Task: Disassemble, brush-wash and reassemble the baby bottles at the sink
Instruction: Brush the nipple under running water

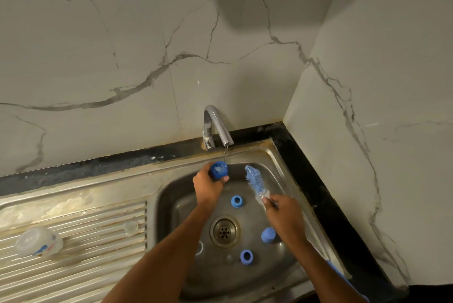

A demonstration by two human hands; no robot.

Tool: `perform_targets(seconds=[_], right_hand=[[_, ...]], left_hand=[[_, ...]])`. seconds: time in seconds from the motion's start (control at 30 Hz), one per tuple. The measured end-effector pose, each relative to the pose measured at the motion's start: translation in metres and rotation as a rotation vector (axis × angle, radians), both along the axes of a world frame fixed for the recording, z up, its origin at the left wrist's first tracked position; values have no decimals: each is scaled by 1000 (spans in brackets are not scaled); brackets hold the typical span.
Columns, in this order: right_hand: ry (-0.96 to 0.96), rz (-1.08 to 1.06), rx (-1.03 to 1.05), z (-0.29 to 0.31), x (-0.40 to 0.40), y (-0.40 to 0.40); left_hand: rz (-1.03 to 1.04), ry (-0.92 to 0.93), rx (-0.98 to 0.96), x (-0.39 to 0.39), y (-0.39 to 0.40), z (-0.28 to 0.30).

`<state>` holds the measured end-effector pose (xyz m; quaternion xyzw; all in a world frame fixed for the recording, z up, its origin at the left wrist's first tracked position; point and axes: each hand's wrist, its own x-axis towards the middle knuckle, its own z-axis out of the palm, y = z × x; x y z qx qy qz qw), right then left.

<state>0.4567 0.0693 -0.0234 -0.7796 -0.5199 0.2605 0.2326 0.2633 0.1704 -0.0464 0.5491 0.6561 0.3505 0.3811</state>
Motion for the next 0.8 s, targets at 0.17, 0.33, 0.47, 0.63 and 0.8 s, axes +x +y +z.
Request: perform_targets(seconds=[0.17, 0.33, 0.47, 0.63, 0.8], right_hand=[[15, 5, 0, 0, 1, 0], [15, 19, 5, 1, 2, 0], [10, 7, 39, 0, -6, -3], [-24, 59, -34, 3, -2, -1], [-25, 130, -32, -5, -13, 0]], left_hand=[[34, -15, -5, 3, 0, 1], [0, -17, -26, 1, -4, -2], [-17, -61, -71, 0, -7, -7], [22, -115, -102, -1, -8, -6], [86, -140, -73, -7, -16, -5]])
